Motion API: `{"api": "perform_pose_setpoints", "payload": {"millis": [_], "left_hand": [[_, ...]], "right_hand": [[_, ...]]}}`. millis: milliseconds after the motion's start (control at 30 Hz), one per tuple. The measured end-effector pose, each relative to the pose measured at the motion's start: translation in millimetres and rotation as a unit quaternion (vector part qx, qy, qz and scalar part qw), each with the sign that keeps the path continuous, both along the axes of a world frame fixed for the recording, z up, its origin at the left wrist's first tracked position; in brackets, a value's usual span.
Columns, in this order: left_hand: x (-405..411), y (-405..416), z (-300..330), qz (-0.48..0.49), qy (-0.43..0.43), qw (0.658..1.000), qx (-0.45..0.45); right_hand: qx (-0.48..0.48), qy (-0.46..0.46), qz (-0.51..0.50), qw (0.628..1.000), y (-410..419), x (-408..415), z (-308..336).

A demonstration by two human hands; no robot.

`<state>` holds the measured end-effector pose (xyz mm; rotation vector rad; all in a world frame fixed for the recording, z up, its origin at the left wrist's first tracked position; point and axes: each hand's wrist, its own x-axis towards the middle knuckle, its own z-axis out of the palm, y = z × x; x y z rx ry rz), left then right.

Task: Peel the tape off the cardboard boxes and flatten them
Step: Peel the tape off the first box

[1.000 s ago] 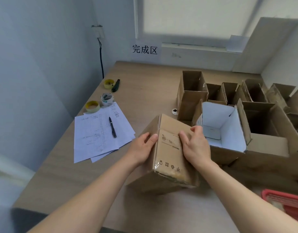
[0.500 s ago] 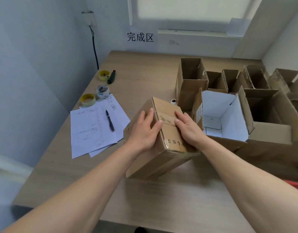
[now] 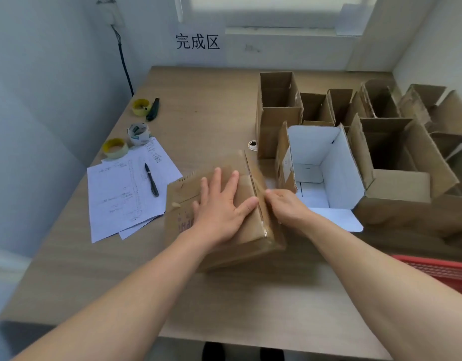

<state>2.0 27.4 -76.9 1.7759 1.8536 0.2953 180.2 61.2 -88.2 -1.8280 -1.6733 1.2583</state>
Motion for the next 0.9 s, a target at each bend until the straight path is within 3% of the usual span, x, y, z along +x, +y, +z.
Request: {"api": "perform_pose_setpoints", "payload": {"millis": [100,233,333,533,733,900], "left_hand": [[-4,-5,-10,-0.011,0.071,0.997,-0.01],[-22,-11,-28,-0.028,0.135,0.99,-0.023],[-22,-17,-40,-0.055,0.184,0.981,-0.014],[-16,-18,-48,-0.043,0.201,0.979,-0.006],[-15,-20,-52,-0.039,0.221,0.974,-0.003],[-19,-25,-46,-0.036,0.174,0.984,0.019]], "right_hand": [[0.007,-0.002,-0.014,1.0,-10,-9,-3],[0.042,0.124,-0.153,0.98,-41,-2,-16],[0.046,0.153,-0.162,0.974,-78,14,-29],[0.044,0.133,-0.206,0.968,-110,28,-50],[0.057,0.138,-0.189,0.971,-117,32,-50],[-0.001,0.234,-0.186,0.954,-112,35,-45]]}}
